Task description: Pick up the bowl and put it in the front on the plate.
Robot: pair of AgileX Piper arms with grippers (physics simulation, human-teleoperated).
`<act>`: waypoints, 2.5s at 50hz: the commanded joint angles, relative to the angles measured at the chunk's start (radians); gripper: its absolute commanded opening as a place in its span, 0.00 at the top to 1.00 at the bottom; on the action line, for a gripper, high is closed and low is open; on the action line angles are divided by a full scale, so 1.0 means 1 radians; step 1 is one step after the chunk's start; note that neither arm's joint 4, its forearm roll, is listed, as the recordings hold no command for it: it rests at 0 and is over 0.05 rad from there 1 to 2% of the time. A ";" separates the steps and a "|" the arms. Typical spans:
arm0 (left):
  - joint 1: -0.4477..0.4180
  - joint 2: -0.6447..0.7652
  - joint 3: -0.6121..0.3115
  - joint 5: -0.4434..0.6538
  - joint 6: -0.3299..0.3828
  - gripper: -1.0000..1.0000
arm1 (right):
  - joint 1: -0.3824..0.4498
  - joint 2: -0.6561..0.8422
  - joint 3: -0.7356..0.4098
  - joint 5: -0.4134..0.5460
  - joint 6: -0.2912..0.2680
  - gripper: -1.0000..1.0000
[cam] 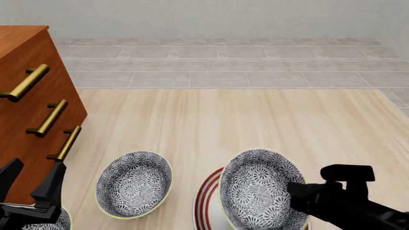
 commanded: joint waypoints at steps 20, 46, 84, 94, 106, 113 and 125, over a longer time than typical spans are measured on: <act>-0.002 -0.002 0.000 0.001 -0.002 0.00 | 0.033 0.147 0.068 -0.178 0.012 1.00; -0.002 -0.006 0.000 0.003 0.000 0.00 | 0.045 0.233 0.099 -0.280 0.006 1.00; -0.001 -0.013 0.000 0.008 -0.005 0.00 | 0.047 0.320 0.137 -0.400 0.016 0.00; 0.000 -0.021 0.000 0.015 -0.005 0.00 | 0.060 0.279 0.138 -0.369 0.007 0.00; -0.001 -0.026 0.000 0.019 -0.005 0.00 | 0.063 0.177 0.122 -0.266 0.000 0.00; -0.001 -0.025 0.000 0.017 -0.005 0.00 | 0.069 0.065 0.085 -0.136 -0.003 0.00; -0.003 -0.034 0.000 0.024 -0.004 0.00 | 0.078 -0.087 -0.035 0.084 -0.040 0.00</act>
